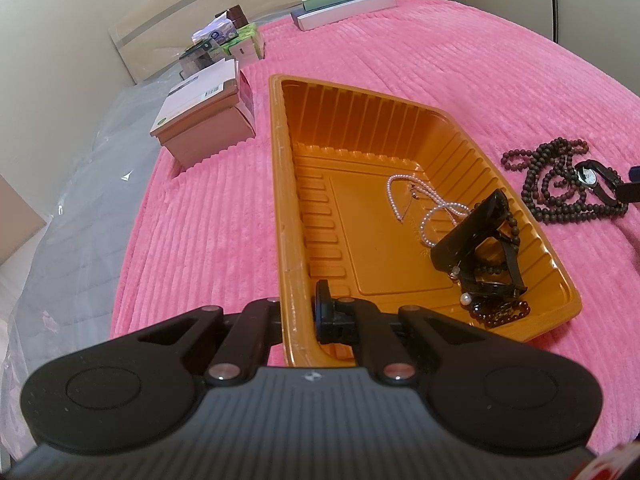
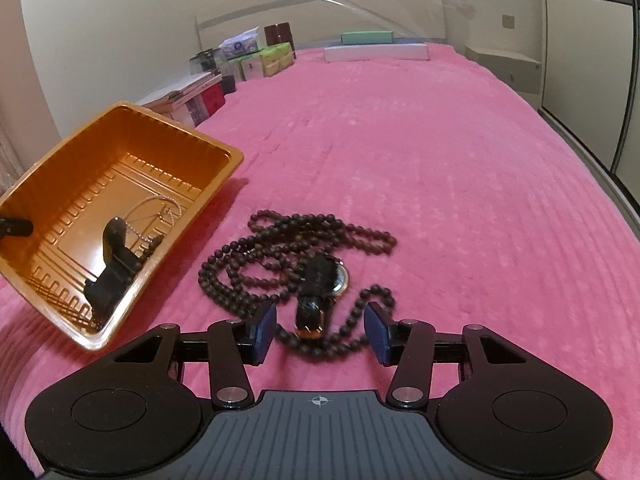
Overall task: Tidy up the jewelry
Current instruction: 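Grasp the black watch pendant with the right gripper and drop it into the tray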
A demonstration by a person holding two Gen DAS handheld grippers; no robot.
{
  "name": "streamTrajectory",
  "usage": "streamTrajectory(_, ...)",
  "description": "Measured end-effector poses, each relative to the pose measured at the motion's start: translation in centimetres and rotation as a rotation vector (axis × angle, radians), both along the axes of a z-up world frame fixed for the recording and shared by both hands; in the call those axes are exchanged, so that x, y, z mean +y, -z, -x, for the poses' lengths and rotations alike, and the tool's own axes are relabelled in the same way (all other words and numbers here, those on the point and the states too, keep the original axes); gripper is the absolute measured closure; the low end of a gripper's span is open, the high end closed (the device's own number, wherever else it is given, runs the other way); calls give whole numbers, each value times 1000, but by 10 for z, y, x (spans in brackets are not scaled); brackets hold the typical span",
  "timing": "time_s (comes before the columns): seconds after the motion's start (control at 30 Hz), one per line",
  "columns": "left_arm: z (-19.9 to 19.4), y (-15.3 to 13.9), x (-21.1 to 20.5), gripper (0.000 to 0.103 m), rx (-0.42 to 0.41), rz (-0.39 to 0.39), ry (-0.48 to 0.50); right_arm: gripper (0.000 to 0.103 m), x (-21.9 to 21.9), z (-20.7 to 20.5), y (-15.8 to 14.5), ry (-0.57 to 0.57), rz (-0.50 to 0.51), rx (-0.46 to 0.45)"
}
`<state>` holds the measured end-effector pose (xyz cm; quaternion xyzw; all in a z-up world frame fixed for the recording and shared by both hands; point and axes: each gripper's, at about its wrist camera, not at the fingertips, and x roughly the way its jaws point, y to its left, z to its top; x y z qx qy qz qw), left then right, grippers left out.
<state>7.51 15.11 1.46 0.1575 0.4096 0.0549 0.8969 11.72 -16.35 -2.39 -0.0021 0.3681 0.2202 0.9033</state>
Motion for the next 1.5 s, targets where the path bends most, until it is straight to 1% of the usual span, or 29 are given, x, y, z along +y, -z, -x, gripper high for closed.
streamTrajectory(0.1, 0, 0, 0, 99, 0, 0, 0, 55, 8, -6, 3, -1, 17, 4)
streamTrajectory(0.17, 0, 0, 0, 100, 0, 1, -1, 65, 11, -11, 6, 1, 32, 14)
streamTrajectory(0.23, 0, 0, 0, 99, 0, 2, -1, 70, 13, -14, 8, 10, 41, 23)
streamTrajectory(0.27, 0, 0, 0, 99, 0, 2, -1, 79, 13, -15, 9, 14, 49, 25)
streamTrajectory(0.3, 0, 0, 0, 99, 0, 2, -1, 86, 12, -15, 10, 14, 52, 29)
streamTrajectory(0.33, 0, 0, 0, 99, 0, 3, -1, 87, 11, -14, 8, 22, 50, 27)
streamTrajectory(0.43, 0, 0, 0, 99, 0, 4, -3, 87, 4, -11, -1, 31, 33, 7)
streamTrajectory(0.67, -1, 1, 0, 99, -1, 7, -2, 87, -9, -3, -31, 32, 37, -31)
streamTrajectory(0.87, -1, 1, 0, 99, -2, 7, -1, 87, 2, 3, -52, -15, 29, -56)
streamTrajectory(1.07, 0, 1, 0, 99, -2, 9, -2, 87, 40, 10, -79, -136, -68, -68)
streamTrajectory(1.17, 0, 1, -1, 99, -3, 10, -2, 87, 66, 11, -86, -211, -108, -59)
streamTrajectory(1.3, 0, 1, -1, 99, -3, 13, -2, 87, 101, 8, -85, -296, -150, -20)
streamTrajectory(1.5, 0, 1, 0, 99, -6, 19, 0, 87, 144, 4, -70, -383, -151, 32)
